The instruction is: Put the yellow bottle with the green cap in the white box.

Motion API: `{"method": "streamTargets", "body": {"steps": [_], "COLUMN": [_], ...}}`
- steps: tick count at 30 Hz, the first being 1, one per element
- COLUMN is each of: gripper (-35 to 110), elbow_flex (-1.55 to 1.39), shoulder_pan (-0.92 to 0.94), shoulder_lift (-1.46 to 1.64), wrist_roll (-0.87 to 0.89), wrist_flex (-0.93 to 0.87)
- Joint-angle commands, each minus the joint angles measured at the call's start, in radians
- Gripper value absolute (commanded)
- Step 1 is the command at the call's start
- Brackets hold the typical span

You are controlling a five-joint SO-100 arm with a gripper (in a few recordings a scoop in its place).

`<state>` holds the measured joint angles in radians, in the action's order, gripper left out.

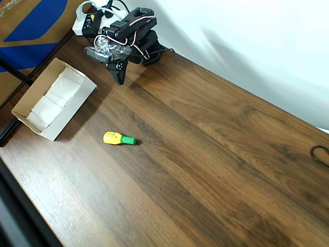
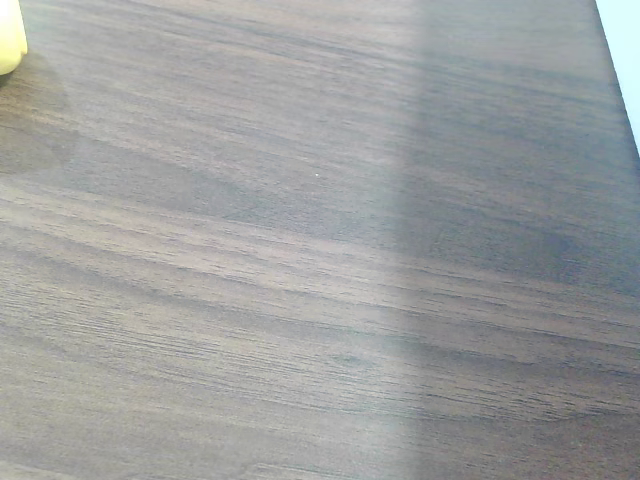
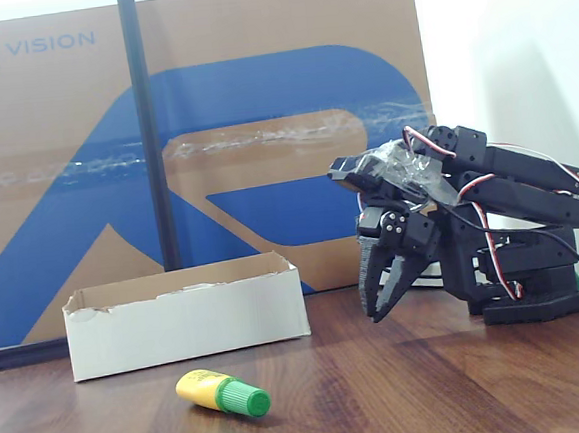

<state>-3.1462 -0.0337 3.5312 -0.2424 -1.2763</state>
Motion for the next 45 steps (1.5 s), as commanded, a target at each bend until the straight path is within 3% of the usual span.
{"method": "streamTargets", "body": {"steps": [1, 15, 32, 45], "gripper": [0, 0, 0, 0], "elbow_flex": [0.0, 0.012, 0.411, 0.428], "shoulder_pan": [-0.014, -0.025, -0.038, -0.084], "shoulder_lift": [0.038, 0.038, 0.031, -0.357], "wrist_roll": [0.098, 0.091, 0.083, 0.144], "wrist_flex": [-0.005, -0.003, -0.192, 0.046]}}
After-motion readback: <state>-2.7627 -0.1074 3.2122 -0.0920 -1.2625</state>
